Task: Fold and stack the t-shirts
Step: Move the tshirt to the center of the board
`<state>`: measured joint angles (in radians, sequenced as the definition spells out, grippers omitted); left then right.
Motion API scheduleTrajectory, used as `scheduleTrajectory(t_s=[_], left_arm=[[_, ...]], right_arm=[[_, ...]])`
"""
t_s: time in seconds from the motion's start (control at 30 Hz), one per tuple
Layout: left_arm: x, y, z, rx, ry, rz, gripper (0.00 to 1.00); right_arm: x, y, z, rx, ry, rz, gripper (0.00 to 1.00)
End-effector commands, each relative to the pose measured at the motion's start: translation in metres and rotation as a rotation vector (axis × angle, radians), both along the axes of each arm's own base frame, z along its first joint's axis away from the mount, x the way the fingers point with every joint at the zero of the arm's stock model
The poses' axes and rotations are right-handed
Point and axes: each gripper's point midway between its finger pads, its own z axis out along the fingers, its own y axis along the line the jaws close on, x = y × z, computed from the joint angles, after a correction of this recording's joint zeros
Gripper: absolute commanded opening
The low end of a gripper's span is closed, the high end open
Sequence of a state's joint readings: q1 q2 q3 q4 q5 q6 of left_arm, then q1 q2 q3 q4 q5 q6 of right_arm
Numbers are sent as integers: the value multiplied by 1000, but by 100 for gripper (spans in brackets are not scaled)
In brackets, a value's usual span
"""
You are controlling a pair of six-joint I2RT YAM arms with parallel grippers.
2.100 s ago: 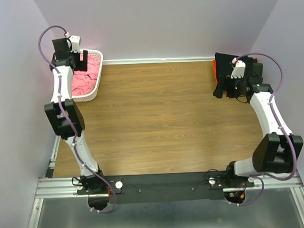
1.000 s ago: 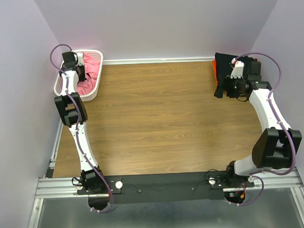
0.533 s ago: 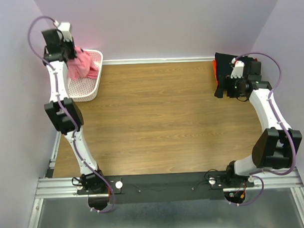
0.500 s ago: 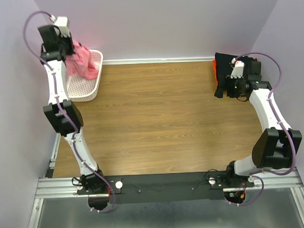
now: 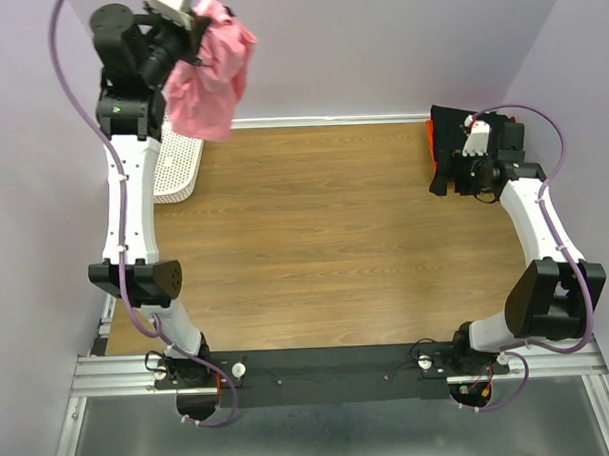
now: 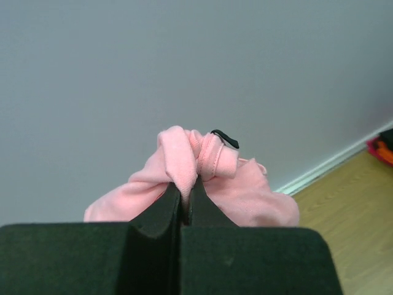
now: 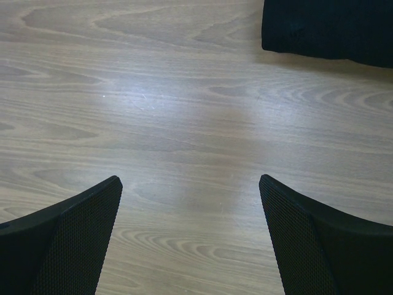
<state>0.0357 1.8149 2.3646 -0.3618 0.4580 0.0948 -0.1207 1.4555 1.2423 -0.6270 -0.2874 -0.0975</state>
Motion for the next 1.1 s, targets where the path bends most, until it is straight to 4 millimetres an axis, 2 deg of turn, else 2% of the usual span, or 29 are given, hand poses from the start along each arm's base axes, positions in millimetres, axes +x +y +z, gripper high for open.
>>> scheduleTrajectory(t_s=[0.0,0.03,0.07,0.1,0.17,0.2,0.27,0.3,0.33,0.37,0.4,0.43,0.47,0.57,0.6,0.67,0.73,0.77,0.8,0.93,1.0,1.07], left_arm=[[-48,-71,17,106,-79,-157,0],[-61,-79,22,111,-96,-177,0],[-66,-86,19,113,-88,-200,0],[-76,-99,11,119,-73,-263,0],[-86,-112,-2,138,-54,-349,0],[-96,-121,-18,153,-24,-423,0],[-99,-123,-43,160,32,-450,38],[-92,-121,-79,175,114,-439,53],[-92,-113,-94,187,147,-415,79],[-87,-105,-144,192,266,-404,98],[-89,-98,-164,221,290,-406,98],[-86,-79,-186,226,339,-374,98],[-89,-72,-227,238,420,-376,98],[-100,-56,-270,272,491,-367,98],[-111,-58,-296,283,540,-401,98],[-124,-63,-309,299,547,-425,98],[-139,-69,-346,322,610,-446,99],[-137,-67,-346,333,606,-432,98],[-142,-69,-364,347,639,-434,98],[-149,-70,-406,397,722,-441,88],[-154,-70,-422,416,753,-452,84],[-159,-78,-433,444,766,-473,79]], right_arm=[[-4,5,11,20,-22,15,100],[-4,5,12,20,-24,17,100],[-3,6,13,23,-25,16,100],[-3,6,13,26,-25,17,100],[-3,7,15,27,-32,19,100],[-2,8,15,32,-32,23,100],[-2,10,17,40,-35,33,100],[-2,12,18,44,-40,47,100],[-2,13,19,49,-43,58,100],[-3,15,21,52,-50,70,100],[-4,18,20,63,-52,92,100],[-5,20,21,68,-54,103,100],[-6,22,20,76,-52,113,100],[-9,30,15,106,-38,154,100],[-11,34,13,121,-29,177,100],[-14,38,6,139,-8,190,100],[-16,44,-4,163,24,213,100],[-17,46,-8,168,39,219,100],[-18,48,-13,166,49,230,100],[-25,57,-39,120,122,258,96],[-30,63,-58,93,171,279,90],[-31,59,-76,51,221,268,81]])
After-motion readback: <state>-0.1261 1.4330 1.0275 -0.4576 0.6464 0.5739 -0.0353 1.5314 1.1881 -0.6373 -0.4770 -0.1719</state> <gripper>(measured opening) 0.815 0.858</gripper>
